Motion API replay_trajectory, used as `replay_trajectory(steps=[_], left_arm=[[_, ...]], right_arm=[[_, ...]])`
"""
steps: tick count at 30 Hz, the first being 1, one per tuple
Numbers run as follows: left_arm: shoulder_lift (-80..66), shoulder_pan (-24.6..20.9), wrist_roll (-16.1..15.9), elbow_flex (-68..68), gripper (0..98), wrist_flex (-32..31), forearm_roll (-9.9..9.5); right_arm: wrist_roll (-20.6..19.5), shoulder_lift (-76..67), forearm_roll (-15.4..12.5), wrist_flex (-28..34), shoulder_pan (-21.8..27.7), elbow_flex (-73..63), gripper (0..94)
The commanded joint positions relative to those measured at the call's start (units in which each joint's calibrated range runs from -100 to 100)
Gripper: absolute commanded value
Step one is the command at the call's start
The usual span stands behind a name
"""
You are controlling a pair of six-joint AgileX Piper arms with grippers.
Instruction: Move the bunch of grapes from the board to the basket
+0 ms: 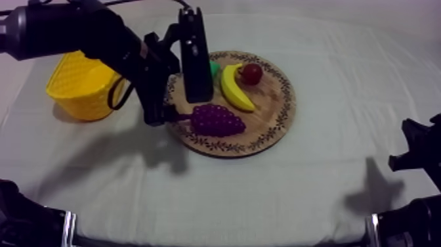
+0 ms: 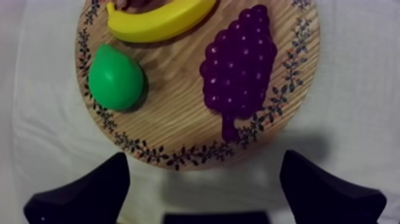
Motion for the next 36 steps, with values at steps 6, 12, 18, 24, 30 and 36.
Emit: replay_trajectory(steps=[6, 12, 18, 24, 30, 36], left_arm=[[6.5, 1.6, 1.1, -3.4, 96.8, -1.1, -0.83], [12.7, 2.9, 3.0, -5.8, 96.5, -3.9, -1.72], [17.8, 3.2, 4.3, -8.7, 96.2, -4.7, -1.95], [22.6, 3.7, 5.0, -14.5, 96.1, -0.3, -2.14], [26.2, 3.8, 5.3, -19.6, 96.3, 4.7, -2.05], [28.4, 4.1, 5.5, -22.5, 96.2, 7.9, -2.02]], right_arm=[[0.0, 0.0, 0.0, 0.0, 0.0, 0.0, 0.3], [0.0, 0.0, 0.0, 0.0, 0.0, 0.0, 0.3], [0.0, 0.0, 0.0, 0.0, 0.0, 0.0, 0.3], [0.0, 0.0, 0.0, 0.0, 0.0, 0.0, 0.3], [0.0, 0.0, 0.0, 0.0, 0.0, 0.0, 0.3], [0.0, 0.0, 0.0, 0.0, 0.0, 0.0, 0.3]])
